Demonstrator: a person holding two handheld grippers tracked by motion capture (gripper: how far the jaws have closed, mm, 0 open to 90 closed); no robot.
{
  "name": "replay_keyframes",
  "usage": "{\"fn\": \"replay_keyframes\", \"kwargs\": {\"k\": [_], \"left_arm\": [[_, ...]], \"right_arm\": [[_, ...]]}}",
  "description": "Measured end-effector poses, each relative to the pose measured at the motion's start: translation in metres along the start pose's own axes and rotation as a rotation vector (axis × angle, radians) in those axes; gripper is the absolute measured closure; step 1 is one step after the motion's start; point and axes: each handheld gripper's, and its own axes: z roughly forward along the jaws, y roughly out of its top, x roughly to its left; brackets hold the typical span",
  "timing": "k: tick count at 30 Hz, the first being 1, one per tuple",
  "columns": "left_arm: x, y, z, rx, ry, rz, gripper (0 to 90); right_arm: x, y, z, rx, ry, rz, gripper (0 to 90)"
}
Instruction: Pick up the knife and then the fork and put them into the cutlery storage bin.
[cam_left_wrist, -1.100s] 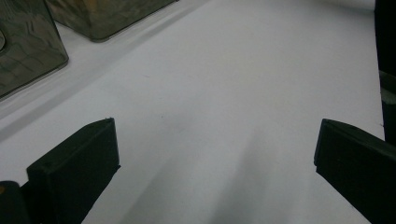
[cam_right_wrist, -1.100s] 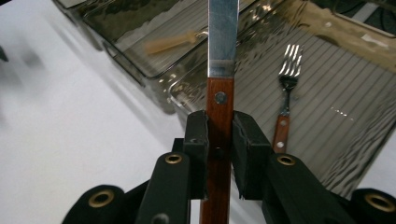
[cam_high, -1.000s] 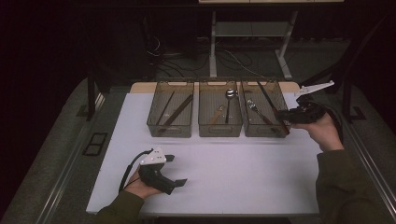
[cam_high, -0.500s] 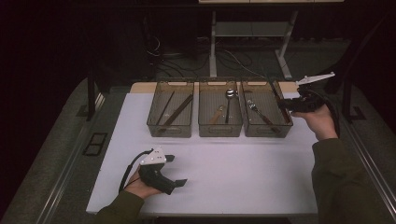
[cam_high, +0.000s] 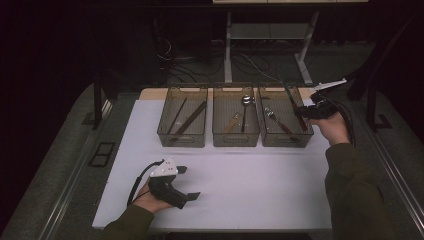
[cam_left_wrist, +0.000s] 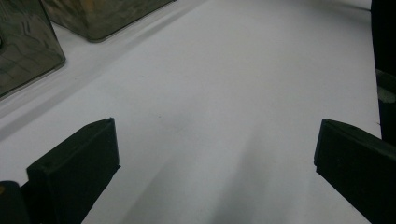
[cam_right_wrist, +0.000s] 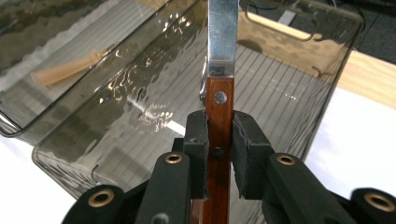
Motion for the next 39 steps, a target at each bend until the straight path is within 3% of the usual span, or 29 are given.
{"fn": "replay_keyframes", "kwargs": {"k": [21, 34, 39], "left_arm": [[-0.001, 0.000, 0.000, 0.002, -0.006, 0.002, 0.0], [-0.001, 0.000, 0.000, 0.002, -0.007, 0.003, 0.0], [-0.001, 0.000, 0.000, 0.002, -0.007, 0.003, 0.0]], "right_arm": [[0.010, -0.009, 0.036, 0.189, -0.065, -0.019, 77.0], [0.014, -0.008, 0.044, 0.245, -0.089, -0.050, 76.2], [0.014, -0.008, 0.044, 0.242, -0.082, -0.032, 74.0]]}}
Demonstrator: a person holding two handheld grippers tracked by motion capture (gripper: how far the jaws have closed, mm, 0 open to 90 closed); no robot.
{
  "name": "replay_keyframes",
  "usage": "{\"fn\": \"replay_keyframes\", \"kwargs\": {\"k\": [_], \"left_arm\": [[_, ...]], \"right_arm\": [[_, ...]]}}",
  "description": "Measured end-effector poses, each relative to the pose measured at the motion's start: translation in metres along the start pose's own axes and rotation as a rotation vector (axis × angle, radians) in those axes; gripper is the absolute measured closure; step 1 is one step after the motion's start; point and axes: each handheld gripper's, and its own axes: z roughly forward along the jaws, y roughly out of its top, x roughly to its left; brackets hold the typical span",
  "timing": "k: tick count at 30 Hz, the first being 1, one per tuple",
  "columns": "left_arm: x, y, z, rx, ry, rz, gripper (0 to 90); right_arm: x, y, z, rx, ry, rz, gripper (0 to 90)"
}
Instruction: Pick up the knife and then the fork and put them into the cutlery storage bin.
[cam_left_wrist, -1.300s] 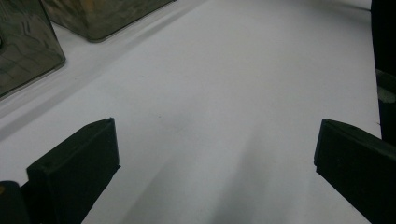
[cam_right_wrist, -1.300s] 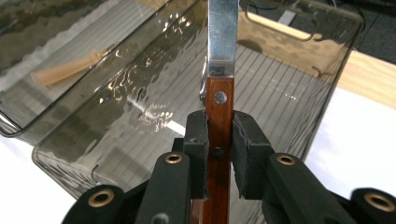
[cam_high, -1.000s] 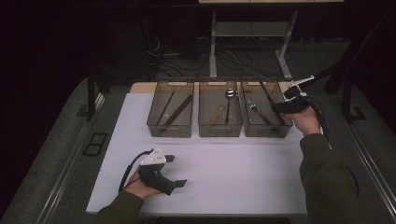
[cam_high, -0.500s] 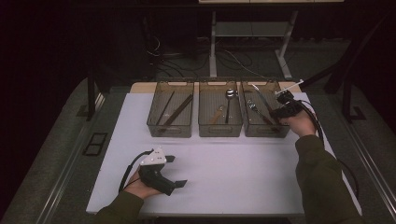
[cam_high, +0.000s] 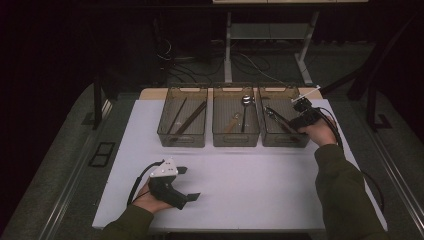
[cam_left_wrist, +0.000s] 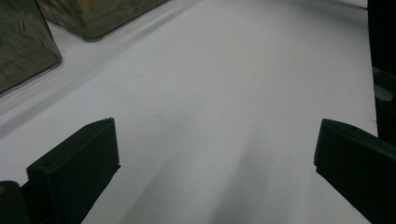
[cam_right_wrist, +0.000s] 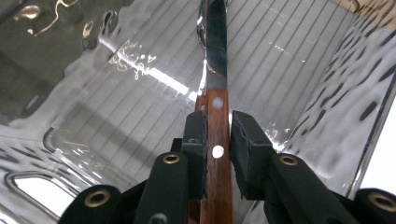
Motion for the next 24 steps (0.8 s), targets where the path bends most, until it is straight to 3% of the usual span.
{"fn": "replay_keyframes", "kwargs": {"k": [9, 20, 24], "left_arm": [[0.002, 0.000, -0.001, -0.003, 0.000, 0.001, 0.0], [0.007, 0.000, -0.003, -0.003, 0.009, -0.006, 0.0], [0.009, 0.000, -0.003, -0.003, 0.014, -0.009, 0.0]], "right_arm": [[-0.004, -0.001, -0.005, -0.056, 0.018, 0.040, 56.6], [-0.008, -0.005, -0.020, -0.163, 0.099, 0.089, 36.1], [-0.005, -0.008, -0.027, -0.203, 0.087, 0.090, 28.7]]}}
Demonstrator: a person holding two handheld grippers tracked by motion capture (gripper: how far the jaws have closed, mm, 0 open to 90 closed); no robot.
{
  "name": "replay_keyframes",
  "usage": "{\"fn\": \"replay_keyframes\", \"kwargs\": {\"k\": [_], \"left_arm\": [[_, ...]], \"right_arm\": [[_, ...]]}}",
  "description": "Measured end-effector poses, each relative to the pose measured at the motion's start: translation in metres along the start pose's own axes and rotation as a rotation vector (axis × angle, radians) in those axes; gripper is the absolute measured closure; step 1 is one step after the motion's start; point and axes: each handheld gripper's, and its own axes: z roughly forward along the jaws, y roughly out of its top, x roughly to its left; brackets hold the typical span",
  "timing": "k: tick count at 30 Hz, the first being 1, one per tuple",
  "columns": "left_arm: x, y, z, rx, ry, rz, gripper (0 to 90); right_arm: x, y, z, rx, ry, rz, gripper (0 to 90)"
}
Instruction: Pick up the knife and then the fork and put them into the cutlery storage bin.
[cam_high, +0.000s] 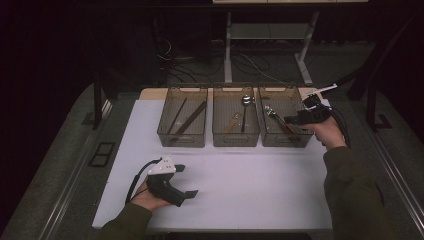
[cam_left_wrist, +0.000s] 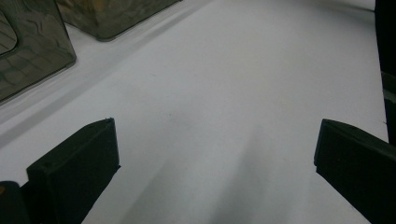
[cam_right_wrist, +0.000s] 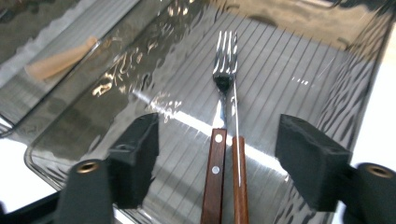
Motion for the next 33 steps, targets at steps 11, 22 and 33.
{"fn": "replay_keyframes", "kwargs": {"k": [11, 22, 33], "left_arm": [[0.001, 0.000, -0.001, -0.001, 0.004, -0.002, 0.0], [0.000, 0.000, -0.002, -0.004, -0.001, -0.007, 0.0], [-0.001, -0.001, -0.002, -0.006, -0.003, -0.005, 0.0]], "right_arm": [[0.016, -0.012, -0.019, -0.118, 0.039, -0.034, 14.4], [0.041, -0.036, -0.031, -0.196, 0.054, -0.080, 12.4], [0.062, -0.070, -0.045, -0.238, 0.117, -0.109, 12.4]]}}
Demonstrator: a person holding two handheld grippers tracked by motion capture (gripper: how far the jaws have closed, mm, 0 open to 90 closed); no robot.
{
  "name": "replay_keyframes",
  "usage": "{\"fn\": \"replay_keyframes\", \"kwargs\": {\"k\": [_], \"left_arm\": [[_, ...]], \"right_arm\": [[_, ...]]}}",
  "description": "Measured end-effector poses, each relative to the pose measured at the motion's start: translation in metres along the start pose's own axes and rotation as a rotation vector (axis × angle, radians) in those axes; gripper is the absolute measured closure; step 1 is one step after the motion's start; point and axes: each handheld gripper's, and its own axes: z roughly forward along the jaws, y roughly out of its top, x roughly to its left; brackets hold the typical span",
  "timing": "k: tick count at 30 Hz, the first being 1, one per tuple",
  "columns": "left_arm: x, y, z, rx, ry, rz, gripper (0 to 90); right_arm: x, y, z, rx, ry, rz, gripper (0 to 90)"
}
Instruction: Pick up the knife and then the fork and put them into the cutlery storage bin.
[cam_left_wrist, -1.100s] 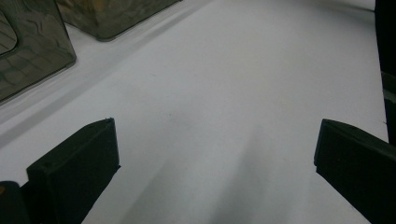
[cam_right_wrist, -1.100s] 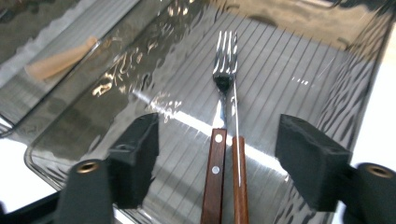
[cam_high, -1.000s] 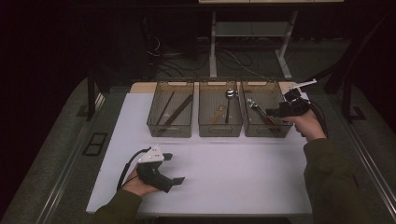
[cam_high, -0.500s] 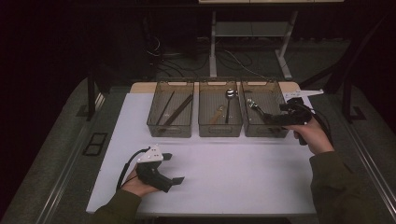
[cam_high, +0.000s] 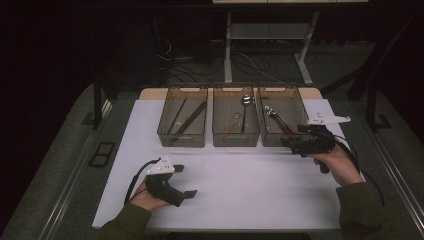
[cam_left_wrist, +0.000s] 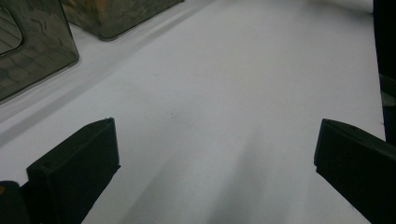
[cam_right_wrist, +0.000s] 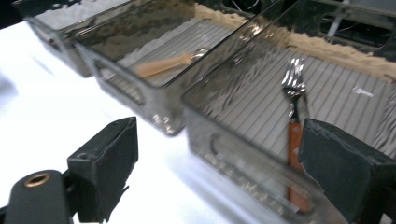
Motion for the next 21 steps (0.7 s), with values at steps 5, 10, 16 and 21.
{"fn": "replay_keyframes", "kwargs": {"k": [5, 10, 16, 21], "left_arm": [[-0.001, 0.000, 0.000, 0.005, 0.005, 0.004, 0.0], [-0.002, 0.001, -0.001, 0.006, 0.006, 0.008, 0.0], [-0.002, 0.001, 0.000, 0.006, 0.006, 0.006, 0.0], [-0.002, 0.001, -0.001, 0.006, 0.007, 0.009, 0.0]], "right_arm": [[0.010, -0.016, -0.005, -0.007, 0.021, -0.011, 12.4], [0.019, -0.028, -0.010, -0.022, 0.034, -0.026, 12.4], [0.028, -0.040, -0.015, -0.055, 0.046, -0.026, 12.4], [0.036, -0.052, -0.018, -0.061, 0.071, -0.038, 12.4]]}}
